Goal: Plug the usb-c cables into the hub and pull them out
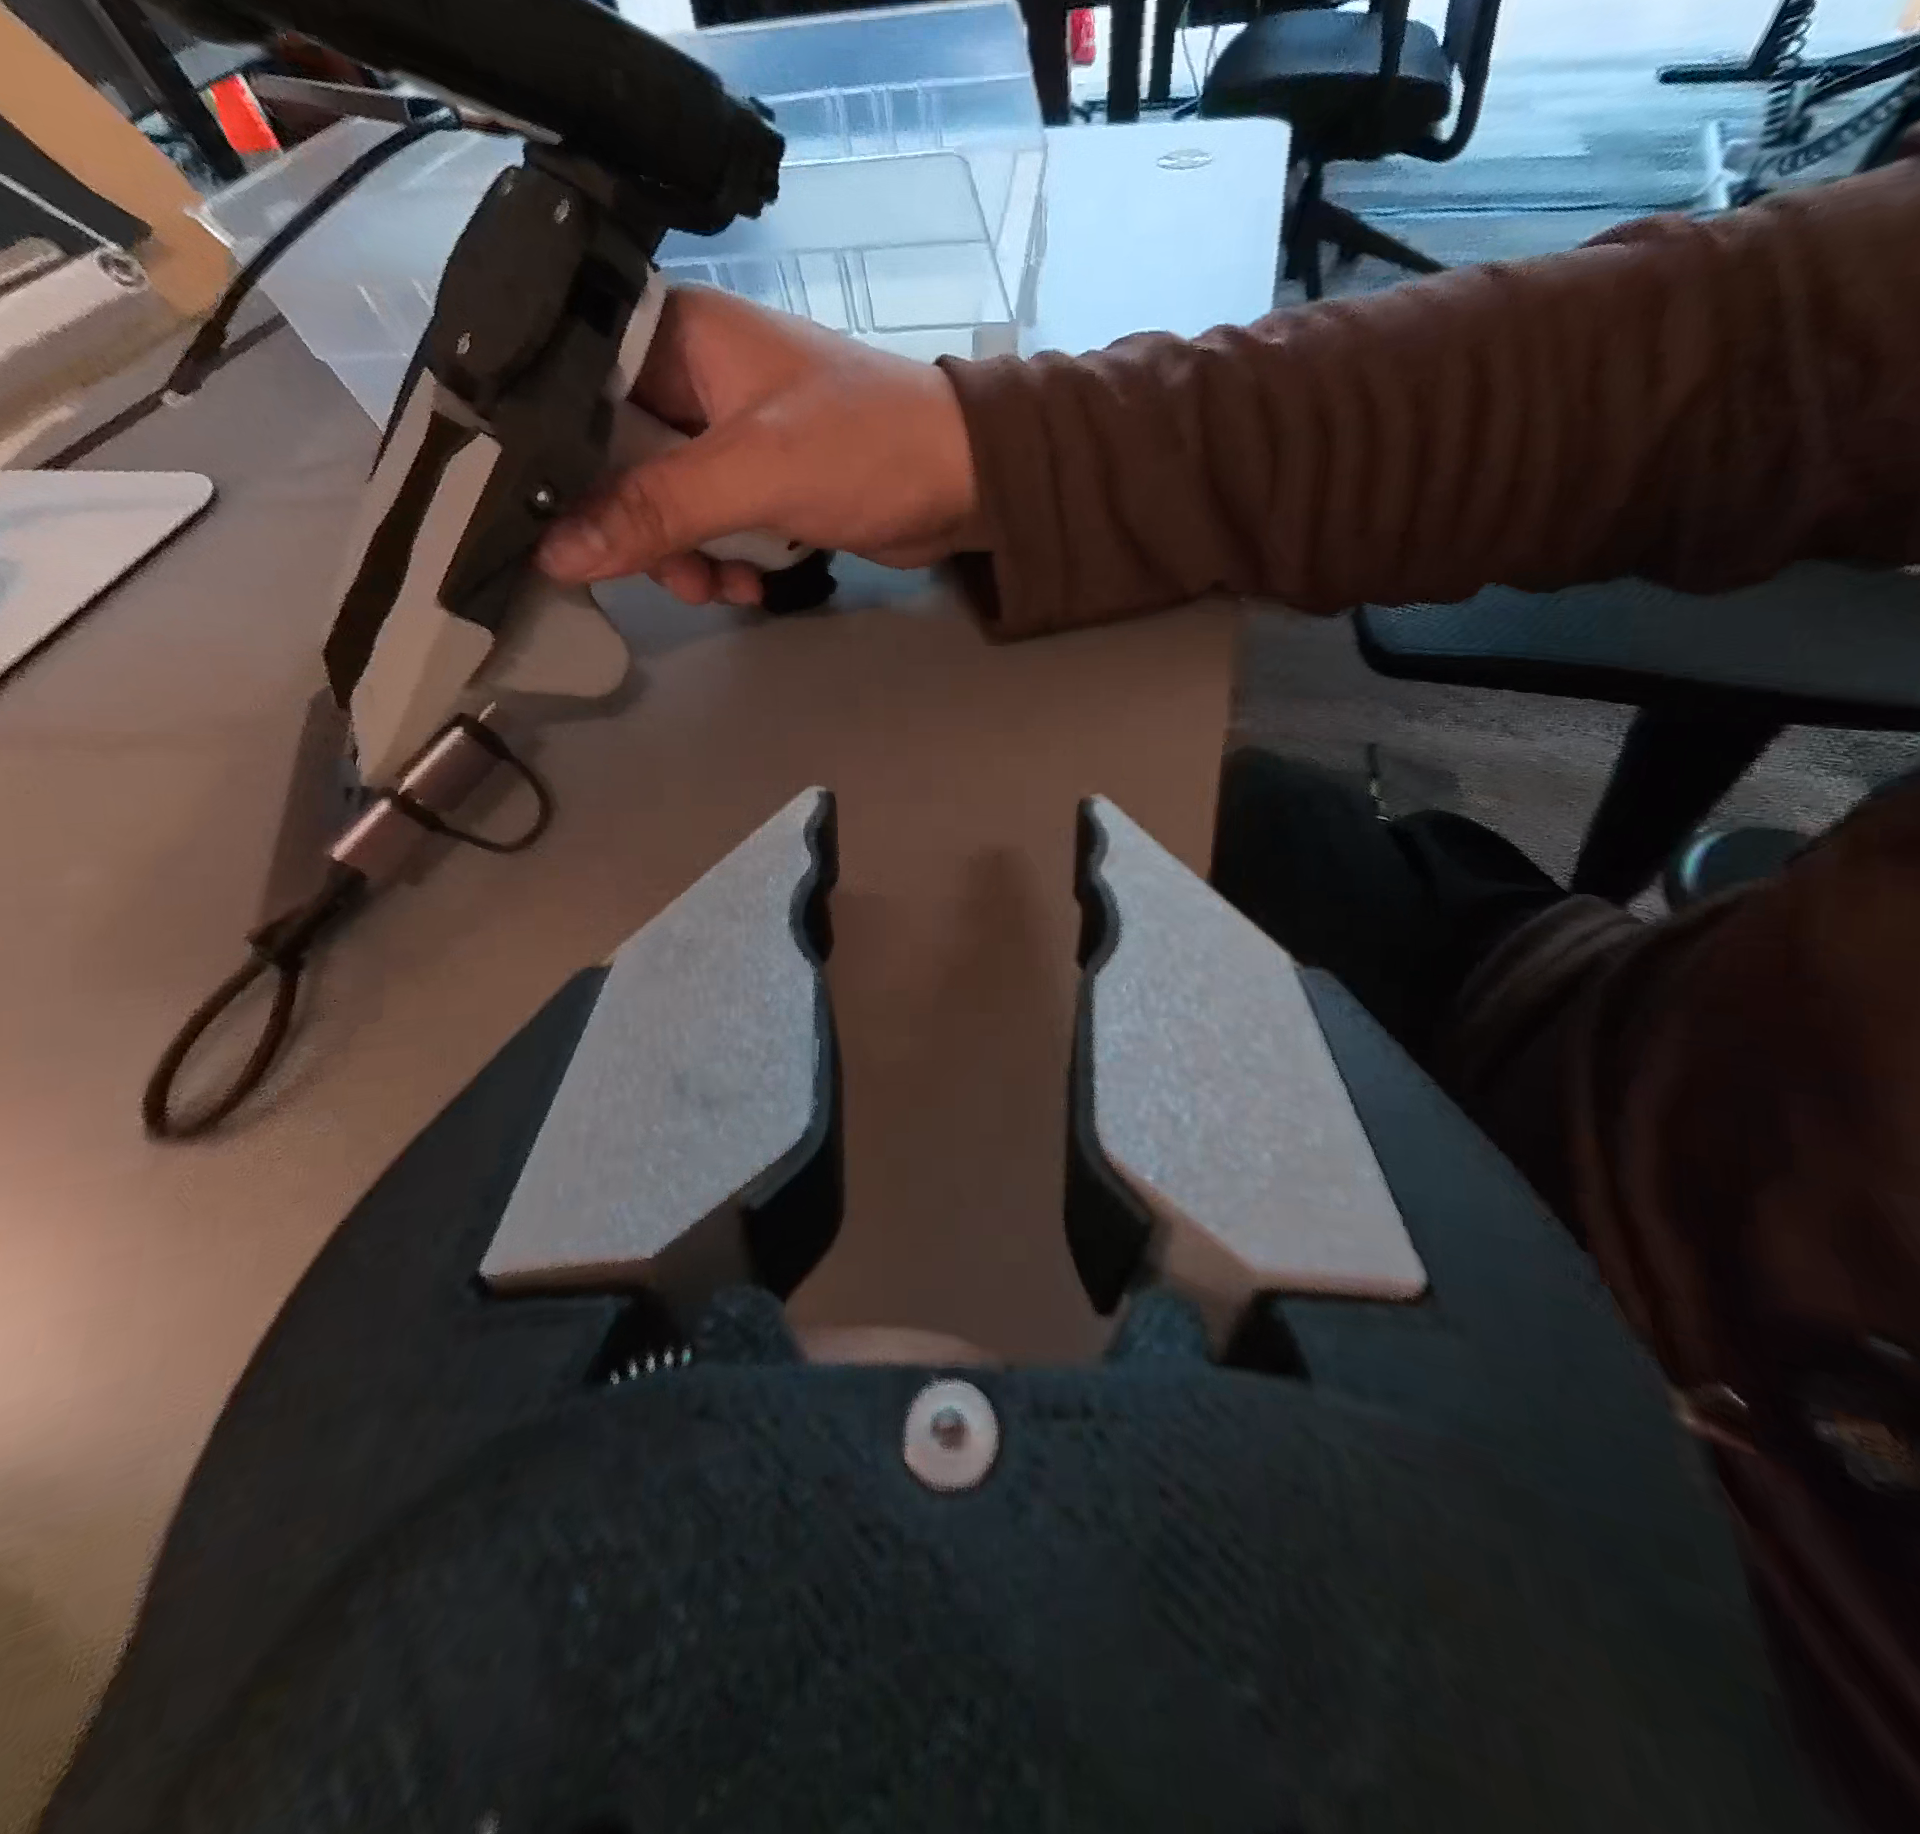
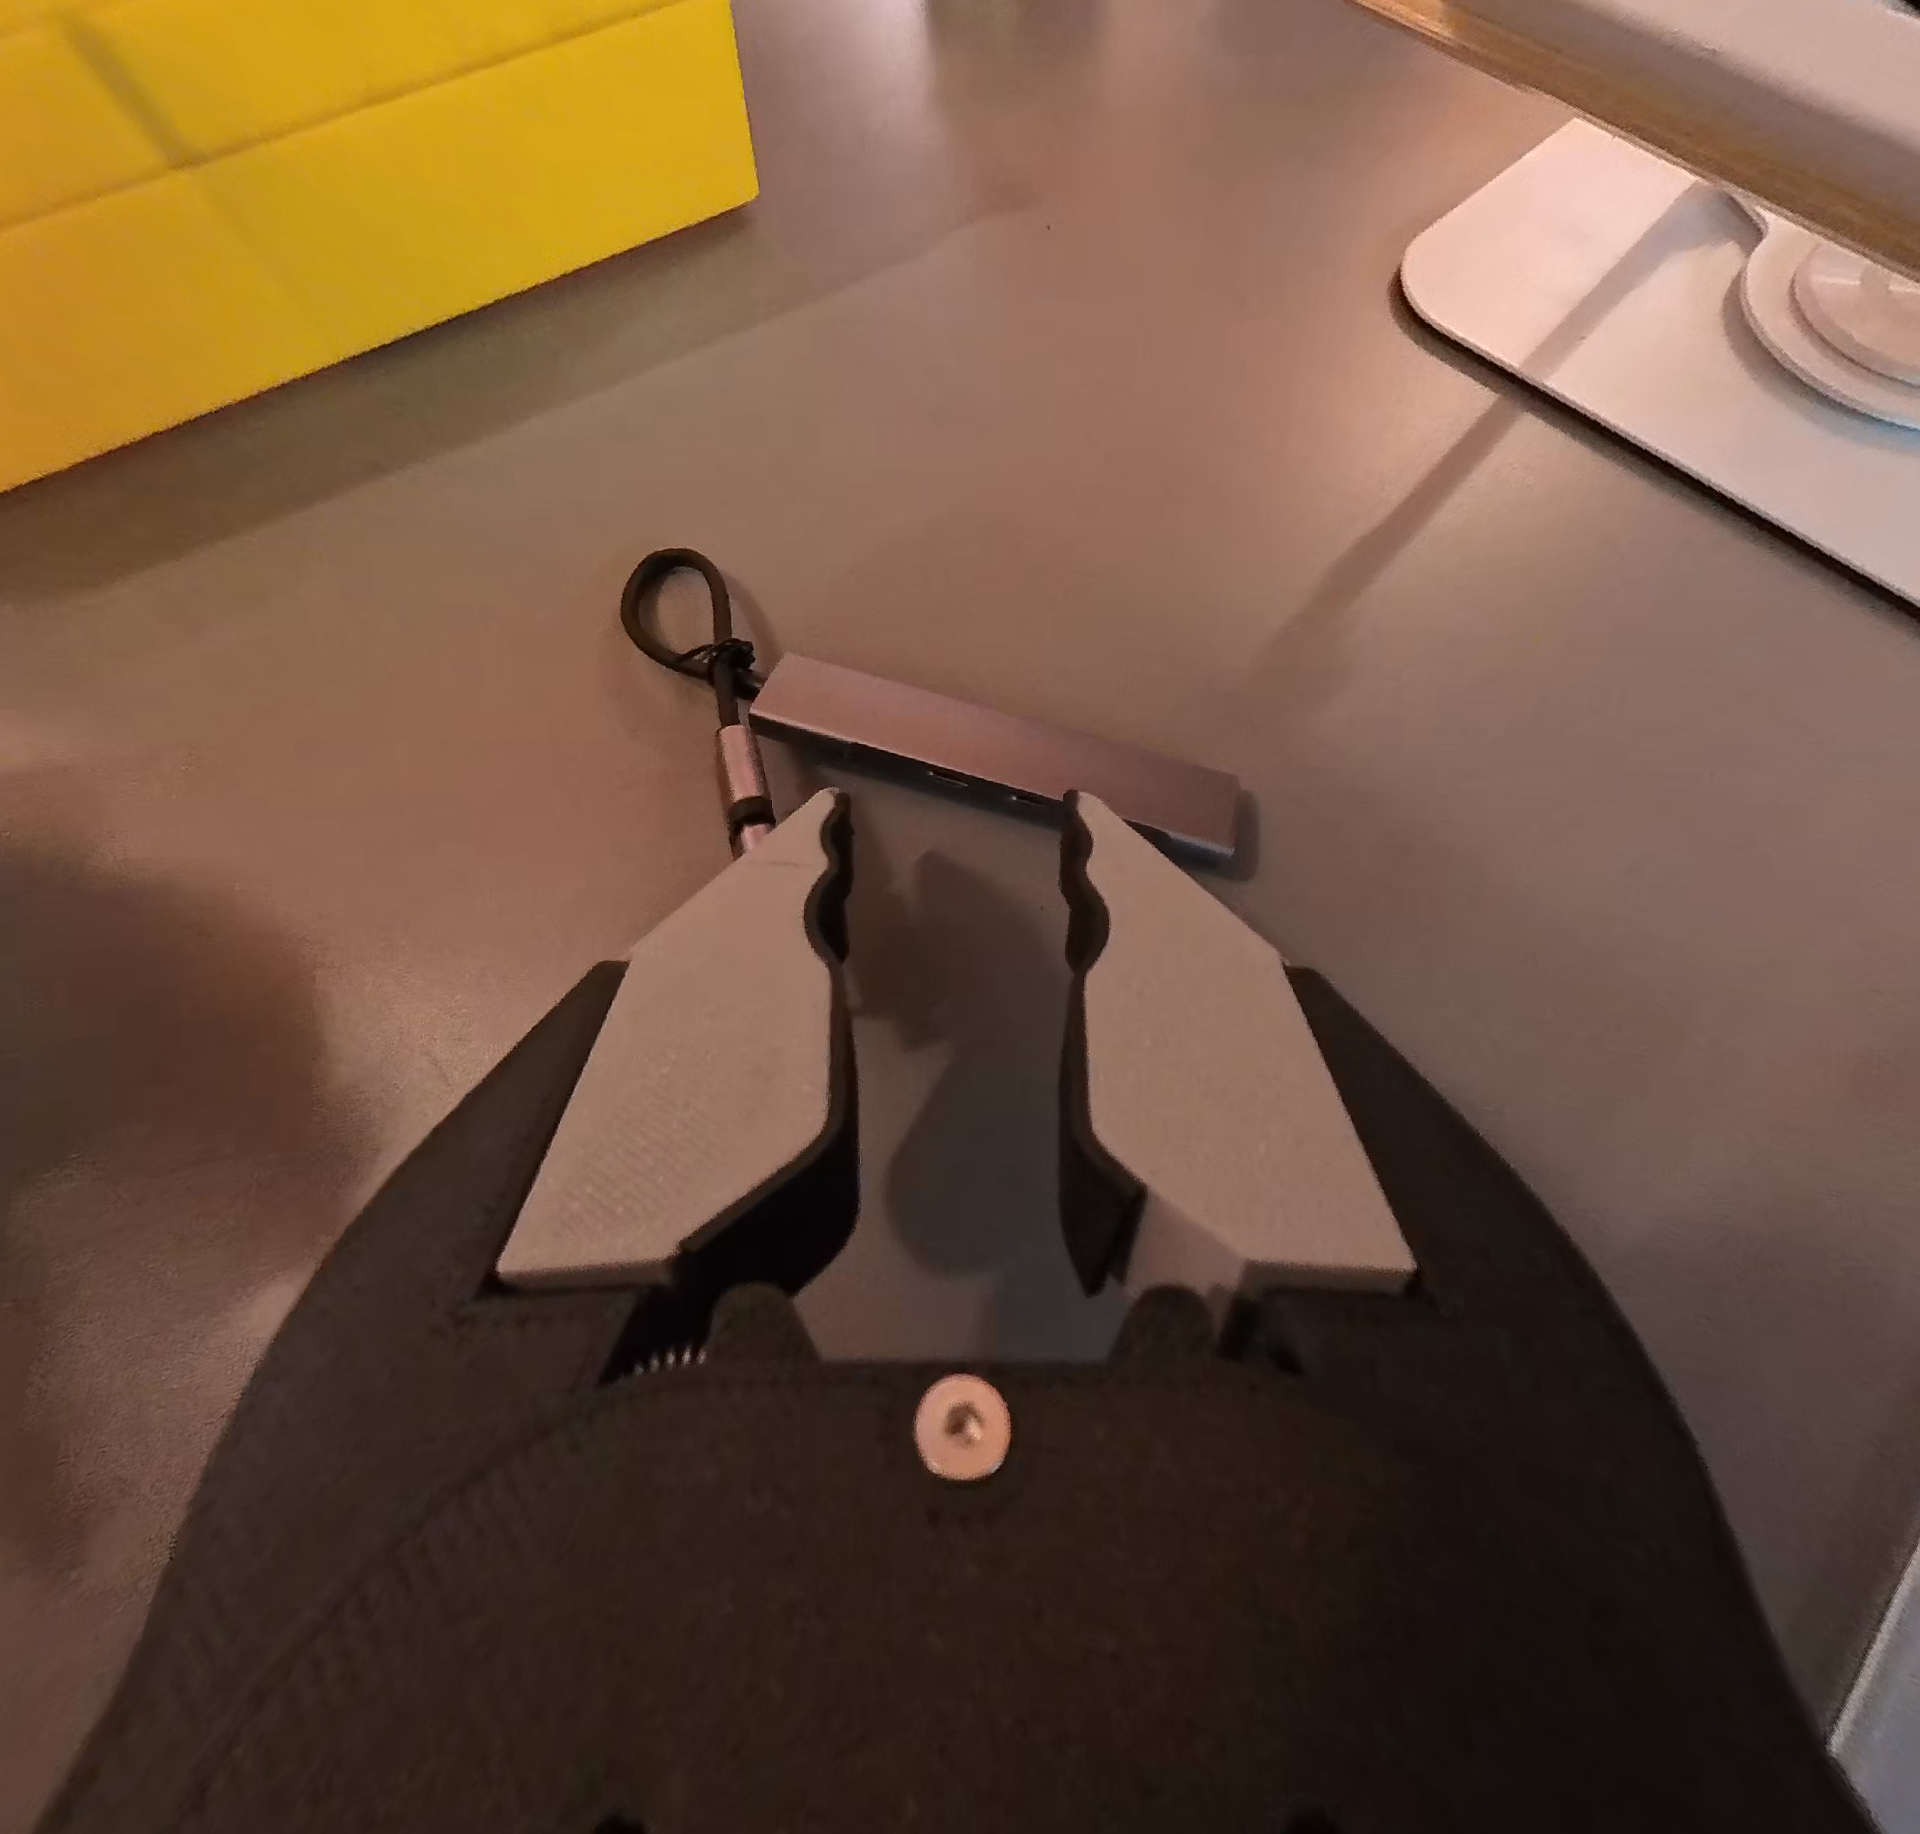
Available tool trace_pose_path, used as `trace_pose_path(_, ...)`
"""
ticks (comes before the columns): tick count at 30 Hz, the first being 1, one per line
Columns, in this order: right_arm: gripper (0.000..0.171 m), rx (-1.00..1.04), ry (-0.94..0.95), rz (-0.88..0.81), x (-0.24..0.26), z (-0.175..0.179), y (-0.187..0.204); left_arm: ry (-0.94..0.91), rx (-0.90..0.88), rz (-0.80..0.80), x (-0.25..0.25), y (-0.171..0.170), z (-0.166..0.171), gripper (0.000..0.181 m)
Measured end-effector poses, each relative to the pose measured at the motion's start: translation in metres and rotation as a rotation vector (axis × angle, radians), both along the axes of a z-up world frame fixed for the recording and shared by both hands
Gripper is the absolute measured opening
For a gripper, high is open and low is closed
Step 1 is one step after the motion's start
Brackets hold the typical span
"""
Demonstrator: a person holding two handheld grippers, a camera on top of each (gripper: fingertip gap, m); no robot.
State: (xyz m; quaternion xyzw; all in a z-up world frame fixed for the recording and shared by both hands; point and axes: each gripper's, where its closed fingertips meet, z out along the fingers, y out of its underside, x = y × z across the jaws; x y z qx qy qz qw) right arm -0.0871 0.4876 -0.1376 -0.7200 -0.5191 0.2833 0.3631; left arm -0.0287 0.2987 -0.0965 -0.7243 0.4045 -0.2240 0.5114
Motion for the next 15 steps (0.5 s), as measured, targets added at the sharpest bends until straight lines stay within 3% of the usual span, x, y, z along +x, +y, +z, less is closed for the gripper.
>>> trace_pose_path(4,0.034,0.013,-0.006,-0.001,-0.003,0.0,-0.001,0.037,0.013,0.089,-0.044,-0.029,0.029,0.046)
trace_pose_path(10,0.03,0.059,-0.02,-0.015,-0.006,0.001,-0.002,0.142,0.018,0.34,-0.145,-0.036,0.084,0.049)
trace_pose_path(15,0.032,0.05,-0.019,-0.027,-0.005,0.0,-0.001,0.174,-0.028,0.56,-0.225,-0.023,0.081,0.05)
